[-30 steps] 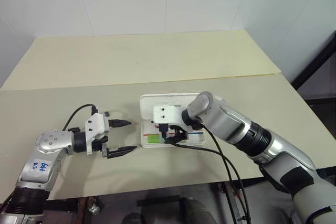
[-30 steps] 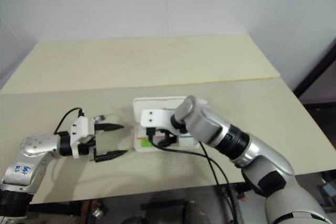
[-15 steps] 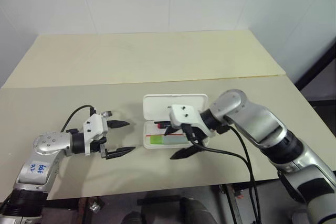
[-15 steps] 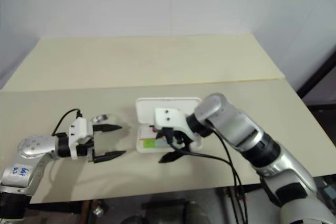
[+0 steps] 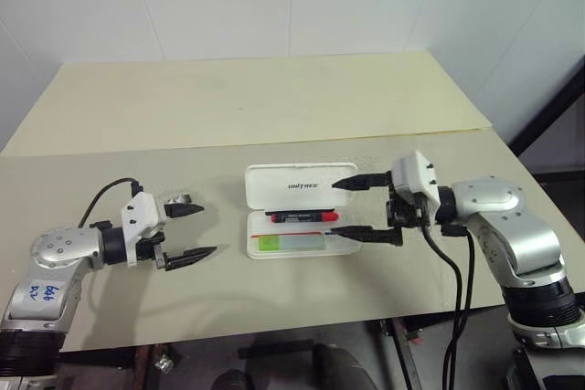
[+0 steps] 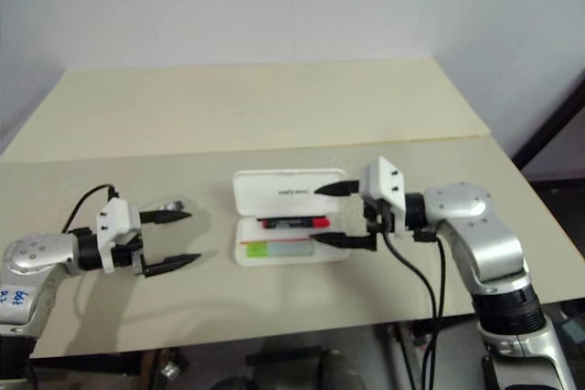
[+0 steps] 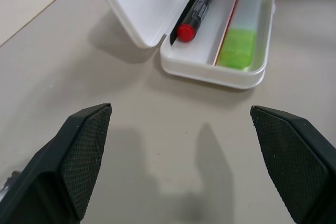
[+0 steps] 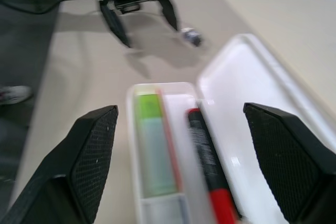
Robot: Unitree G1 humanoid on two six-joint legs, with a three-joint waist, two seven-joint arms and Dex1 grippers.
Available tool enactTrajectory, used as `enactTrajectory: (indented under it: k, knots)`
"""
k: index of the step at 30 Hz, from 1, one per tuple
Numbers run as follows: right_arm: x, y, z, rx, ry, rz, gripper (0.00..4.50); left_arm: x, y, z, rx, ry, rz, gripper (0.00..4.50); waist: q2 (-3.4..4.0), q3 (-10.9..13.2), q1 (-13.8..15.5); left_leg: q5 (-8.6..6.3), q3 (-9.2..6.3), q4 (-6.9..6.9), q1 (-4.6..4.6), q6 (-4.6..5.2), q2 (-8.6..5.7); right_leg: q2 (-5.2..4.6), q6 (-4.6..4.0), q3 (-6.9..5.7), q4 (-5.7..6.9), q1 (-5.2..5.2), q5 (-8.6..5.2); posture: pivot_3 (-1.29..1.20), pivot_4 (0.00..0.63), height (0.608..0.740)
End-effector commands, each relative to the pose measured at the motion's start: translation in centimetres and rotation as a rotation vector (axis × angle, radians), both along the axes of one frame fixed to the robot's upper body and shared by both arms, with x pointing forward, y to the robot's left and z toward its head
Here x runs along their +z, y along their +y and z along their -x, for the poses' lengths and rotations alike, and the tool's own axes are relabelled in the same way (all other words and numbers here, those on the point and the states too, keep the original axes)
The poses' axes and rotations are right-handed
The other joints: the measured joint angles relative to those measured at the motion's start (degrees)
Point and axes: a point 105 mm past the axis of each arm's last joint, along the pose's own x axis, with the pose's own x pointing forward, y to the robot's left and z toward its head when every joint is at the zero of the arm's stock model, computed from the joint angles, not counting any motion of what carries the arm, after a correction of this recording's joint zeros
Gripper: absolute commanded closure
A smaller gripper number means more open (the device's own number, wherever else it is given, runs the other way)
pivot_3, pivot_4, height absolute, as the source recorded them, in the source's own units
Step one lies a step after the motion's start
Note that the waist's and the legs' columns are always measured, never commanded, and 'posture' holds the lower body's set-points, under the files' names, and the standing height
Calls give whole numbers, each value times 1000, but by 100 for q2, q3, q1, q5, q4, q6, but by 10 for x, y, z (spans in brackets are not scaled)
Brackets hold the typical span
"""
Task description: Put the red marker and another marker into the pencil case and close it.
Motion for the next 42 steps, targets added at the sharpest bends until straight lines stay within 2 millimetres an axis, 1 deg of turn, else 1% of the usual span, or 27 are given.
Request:
enactTrajectory:
  k: [1,4,6,9,10,12,15,22,25,31,34,38,42]
  knots:
    - [1,-30,3,-40,-66,2,22,12,22,-6,70,-67,-32,0,0,0,28,0,0,-1,-1,0,0,0,0,0,-3,0,0,0,150,740]
    - [-5,-43,6,-58,-72,26,22,17,37,-13,140,-104,-28,0,1,1,48,0,3,-7,-2,0,-1,0,0,0,-10,2,0,0,150,740]
    - [-5,-52,2,-104,-82,32,22,22,52,-20,223,-138,-4,0,1,1,68,0,4,-3,-2,0,-1,-1,0,0,-9,2,0,0,150,740]
    - [-4,-59,0,-141,-72,29,22,27,67,-33,337,-201,5,0,1,1,65,0,5,7,2,0,-1,-1,4,1,1,4,3,0,150,740]
    - [-3,-60,0,-150,-80,28,22,28,69,-37,360,-213,14,0,1,1,72,0,5,9,3,0,-1,-1,6,2,4,4,4,0,150,740]
    - [-3,-62,1,-165,-73,23,22,24,70,-42,380,-216,14,0,0,1,81,1,4,9,4,-1,0,0,7,1,6,4,4,0,150,740]
    - [-5,-62,1,-187,-75,13,22,14,65,-48,378,-192,9,0,0,1,123,1,7,10,4,-1,-1,0,7,2,7,5,4,0,150,740]
    - [-4,-50,4,-195,-81,-23,22,-12,46,-71,338,-92,57,0,-1,1,200,2,8,24,2,-2,-2,1,11,2,14,7,6,0,150,740]
    - [-1,-48,4,-205,-84,-41,22,-17,41,-78,320,-73,60,0,-1,0,212,1,8,25,1,-2,-3,1,13,2,10,7,8,0,150,740]
    - [-2,-45,7,-217,-80,-53,22,-24,36,-91,307,-17,69,0,-1,0,277,1,8,24,2,-2,-2,5,13,3,12,7,8,0,150,740]
    - [-2,-45,8,-226,-76,-58,0,-28,34,-94,309,22,91,634,-2,0,298,2,8,27,3,-3,-3,5,14,3,15,8,8,0,150,740]
    - [0,-45,9,-238,-79,-64,0,-37,32,-91,291,83,103,1896,-3,-1,299,5,8,30,9,-5,-3,5,13,5,28,9,8,0,150,740]
    - [0,-45,9,-243,-79,-66,0,-45,33,-87,288,106,107,3194,-3,-2,296,16,5,30,19,-14,-3,6,9,5,44,10,11,0,150,740]
